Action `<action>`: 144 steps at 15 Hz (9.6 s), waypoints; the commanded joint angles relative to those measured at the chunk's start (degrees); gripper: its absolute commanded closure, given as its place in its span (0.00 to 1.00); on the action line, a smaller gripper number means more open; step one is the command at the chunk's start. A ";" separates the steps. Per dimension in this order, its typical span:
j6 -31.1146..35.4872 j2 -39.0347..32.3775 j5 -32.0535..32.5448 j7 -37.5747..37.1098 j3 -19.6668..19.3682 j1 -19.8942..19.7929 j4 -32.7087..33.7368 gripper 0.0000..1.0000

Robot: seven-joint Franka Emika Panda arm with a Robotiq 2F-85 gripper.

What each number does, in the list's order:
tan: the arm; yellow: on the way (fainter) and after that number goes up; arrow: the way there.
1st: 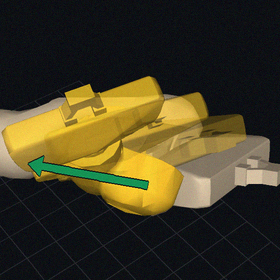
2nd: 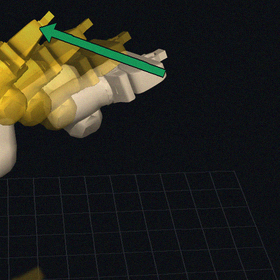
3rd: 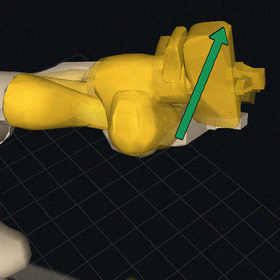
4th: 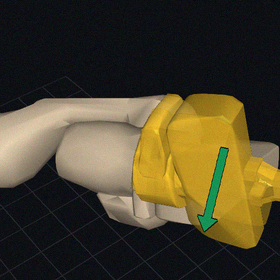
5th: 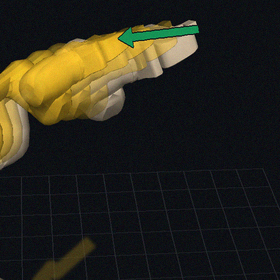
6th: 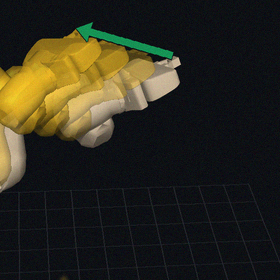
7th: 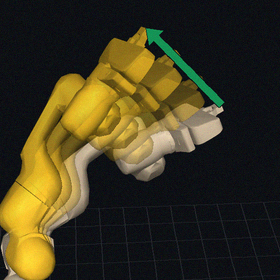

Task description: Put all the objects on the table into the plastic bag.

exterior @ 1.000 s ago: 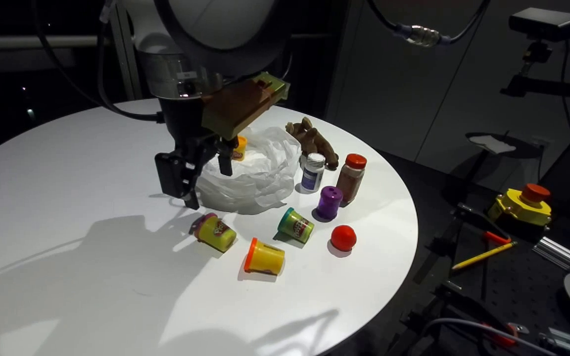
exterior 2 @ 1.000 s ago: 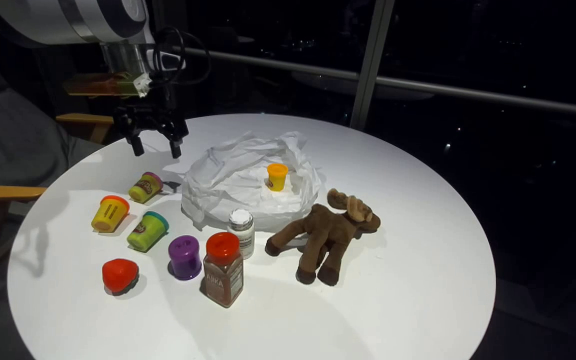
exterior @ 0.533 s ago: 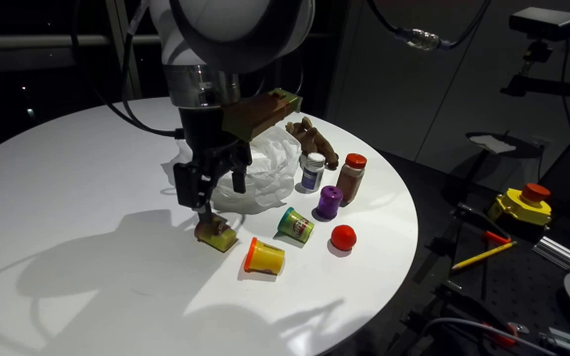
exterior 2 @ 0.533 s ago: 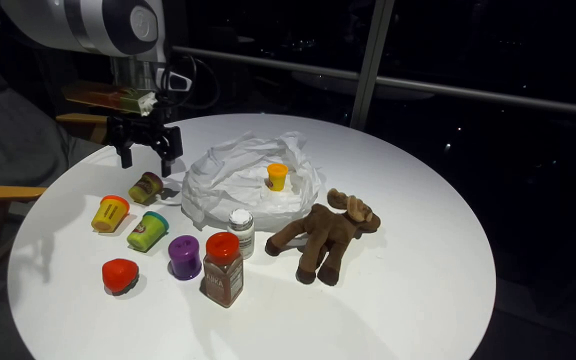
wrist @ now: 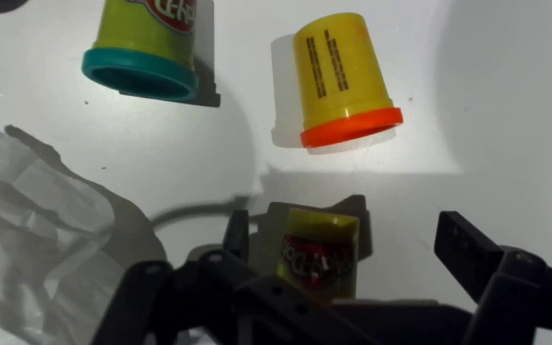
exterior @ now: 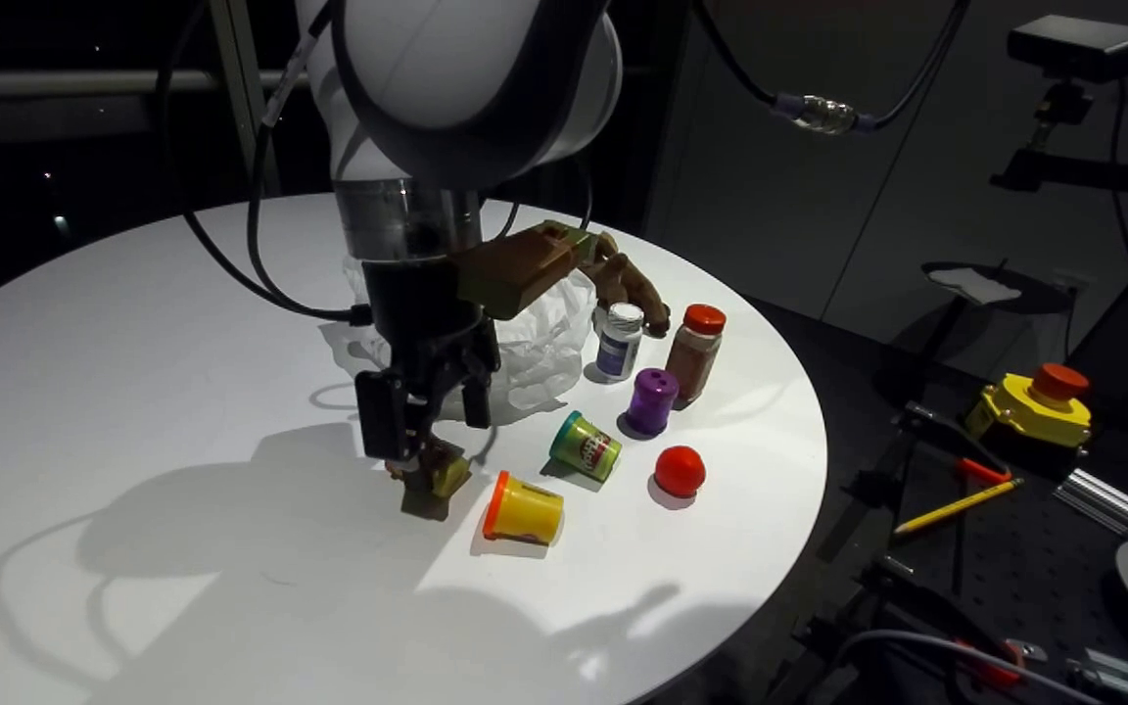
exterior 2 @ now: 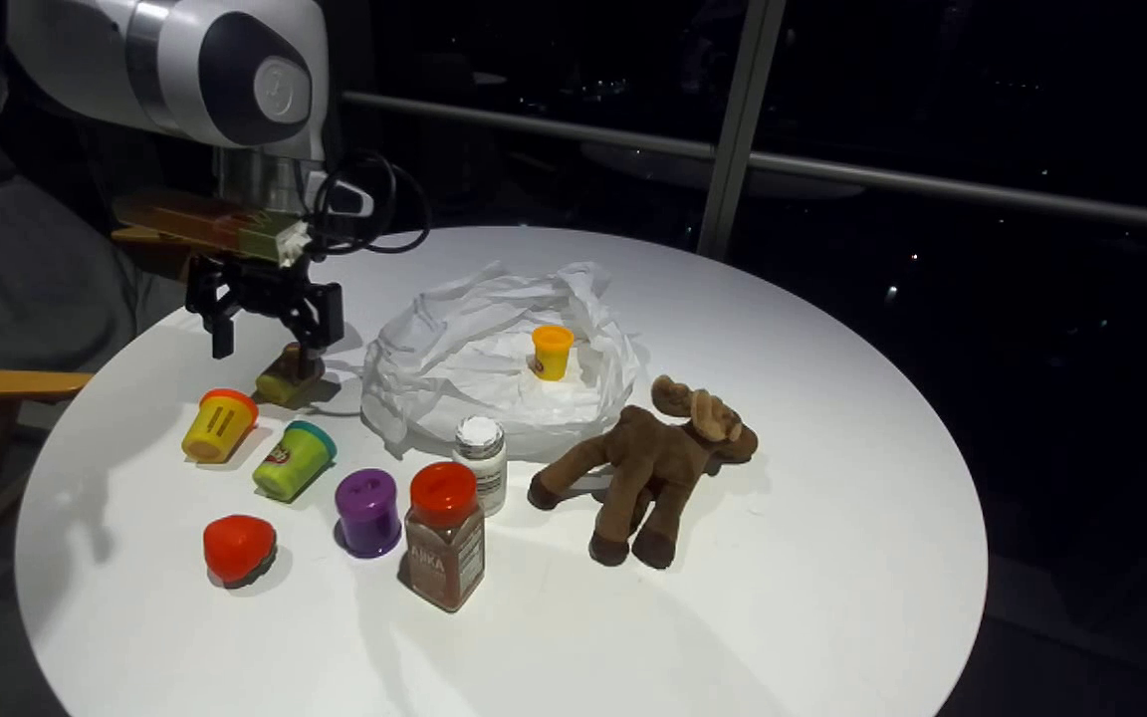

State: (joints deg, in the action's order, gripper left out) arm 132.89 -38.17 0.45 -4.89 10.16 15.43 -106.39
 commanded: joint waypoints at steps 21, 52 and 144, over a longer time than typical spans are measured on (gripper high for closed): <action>6.17 4.34 4.95 1.72 -0.92 2.05 -1.34 0.80; 29.28 5.46 -14.78 24.39 3.97 -26.07 -5.84 0.81; 24.24 12.82 -8.56 20.91 1.89 -14.30 -9.16 0.80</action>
State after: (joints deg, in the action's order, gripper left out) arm 153.16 -19.76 -5.79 13.71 11.66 2.72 -121.74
